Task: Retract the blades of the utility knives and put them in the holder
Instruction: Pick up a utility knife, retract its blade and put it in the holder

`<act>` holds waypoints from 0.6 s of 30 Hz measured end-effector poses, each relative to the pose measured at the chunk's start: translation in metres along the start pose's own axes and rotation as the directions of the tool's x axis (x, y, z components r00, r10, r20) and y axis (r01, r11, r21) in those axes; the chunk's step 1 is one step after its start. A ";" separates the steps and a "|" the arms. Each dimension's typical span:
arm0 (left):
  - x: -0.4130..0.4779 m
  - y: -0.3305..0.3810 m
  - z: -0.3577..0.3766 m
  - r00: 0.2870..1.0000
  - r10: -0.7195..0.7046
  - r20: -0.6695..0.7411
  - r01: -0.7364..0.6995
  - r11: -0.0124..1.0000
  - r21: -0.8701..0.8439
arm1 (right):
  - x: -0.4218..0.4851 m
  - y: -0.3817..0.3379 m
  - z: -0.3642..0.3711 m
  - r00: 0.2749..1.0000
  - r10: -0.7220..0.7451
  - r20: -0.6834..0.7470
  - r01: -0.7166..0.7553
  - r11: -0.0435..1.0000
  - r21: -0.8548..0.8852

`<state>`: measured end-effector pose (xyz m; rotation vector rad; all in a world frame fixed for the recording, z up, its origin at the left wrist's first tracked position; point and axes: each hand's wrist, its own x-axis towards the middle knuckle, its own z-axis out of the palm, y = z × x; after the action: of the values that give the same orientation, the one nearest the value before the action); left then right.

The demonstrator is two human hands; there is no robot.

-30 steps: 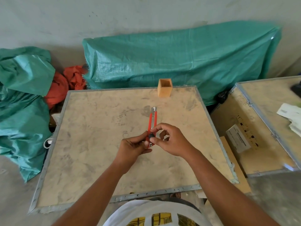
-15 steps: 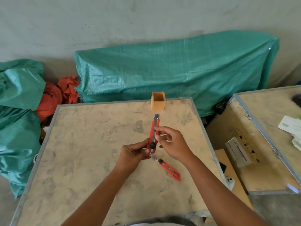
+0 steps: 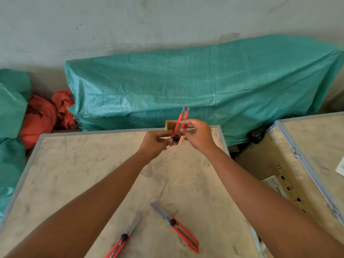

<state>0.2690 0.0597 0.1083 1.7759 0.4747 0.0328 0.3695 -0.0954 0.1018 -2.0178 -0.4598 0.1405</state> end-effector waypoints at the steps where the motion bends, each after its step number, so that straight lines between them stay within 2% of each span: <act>1: 0.016 -0.001 0.002 1.000 -0.004 -0.005 0.004 1.000 0.012 | 0.013 0.007 0.005 1.000 -0.014 -0.025 0.014 1.000 -0.019; 4: 0.057 -0.008 0.006 1.000 0.022 -0.016 -0.021 0.997 0.078 | 0.045 0.028 0.021 0.996 -0.017 -0.083 0.012 0.998 -0.064; 6: 0.081 -0.018 0.009 0.999 0.014 -0.039 -0.006 0.982 0.187 | 0.061 0.044 0.031 0.995 -0.007 -0.100 -0.001 0.997 -0.083; 10: 0.115 -0.044 0.014 0.994 -0.110 -0.003 0.103 0.922 0.372 | 0.078 0.071 0.046 0.995 -0.033 -0.092 0.019 0.988 -0.151; 18: 0.134 -0.072 0.021 0.991 -0.130 0.020 0.118 0.950 0.289 | 0.085 0.093 0.060 0.998 -0.067 -0.012 0.062 0.970 -0.233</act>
<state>0.3760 0.0983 0.0044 2.0235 0.5858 -0.1665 0.4550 -0.0516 -0.0001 -2.2286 -0.5498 0.0270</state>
